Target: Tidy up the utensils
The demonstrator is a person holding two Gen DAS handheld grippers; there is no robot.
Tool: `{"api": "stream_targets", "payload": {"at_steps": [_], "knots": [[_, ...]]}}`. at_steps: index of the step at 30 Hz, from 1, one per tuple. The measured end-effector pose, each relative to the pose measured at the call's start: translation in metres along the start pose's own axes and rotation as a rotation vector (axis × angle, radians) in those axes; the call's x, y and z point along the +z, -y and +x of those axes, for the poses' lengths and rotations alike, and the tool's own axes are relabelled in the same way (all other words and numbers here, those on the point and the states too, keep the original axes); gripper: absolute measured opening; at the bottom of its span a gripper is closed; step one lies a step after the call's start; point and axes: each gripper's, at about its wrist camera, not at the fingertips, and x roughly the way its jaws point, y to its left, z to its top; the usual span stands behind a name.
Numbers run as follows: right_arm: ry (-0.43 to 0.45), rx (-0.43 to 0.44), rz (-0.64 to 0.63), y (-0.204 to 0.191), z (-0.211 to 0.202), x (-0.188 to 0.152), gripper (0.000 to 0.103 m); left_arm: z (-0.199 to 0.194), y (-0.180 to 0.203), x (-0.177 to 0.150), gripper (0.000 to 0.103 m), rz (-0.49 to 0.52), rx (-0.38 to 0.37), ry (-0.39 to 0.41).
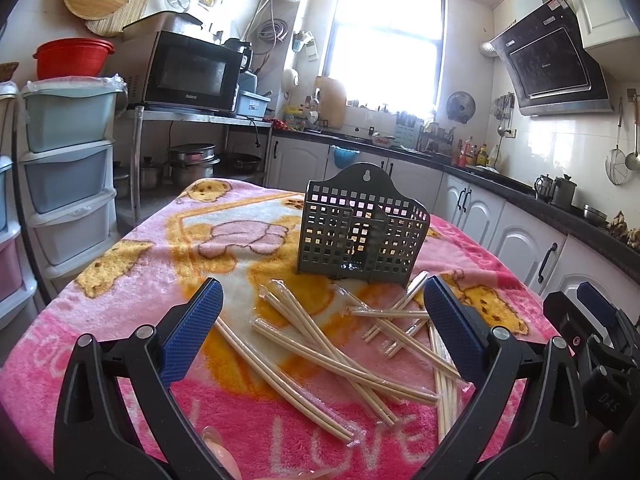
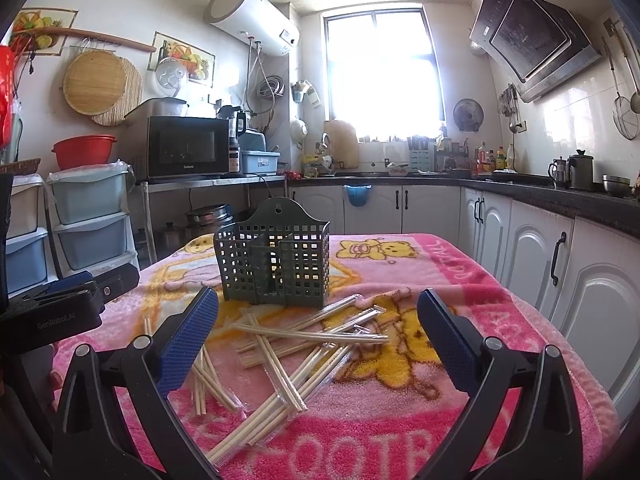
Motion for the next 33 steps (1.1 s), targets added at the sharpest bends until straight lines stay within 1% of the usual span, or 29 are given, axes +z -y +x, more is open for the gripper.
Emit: {"api": "stream_targets", "payload": {"at_steps": [15,20,23,33], "knots": [[-0.011,0.007,0.0,0.0,0.001,-0.003,0.097,0.002,0.001,0.0,0.093,-0.007,0.001,-0.005],[-0.038,0.037,-0.031,-0.005,0.008,0.0,0.097,0.004,-0.007,-0.002,0.093,-0.032,0.006,-0.014],[-0.074,0.071,-0.053,-0.009,0.016,0.002,0.097,0.006,-0.013,-0.002,0.093,-0.05,0.014,-0.023],[-0.149,0.15,-0.13,-0.029,0.041,0.005,0.097,0.015,-0.042,0.004,0.093,-0.116,0.034,-0.067]]}}
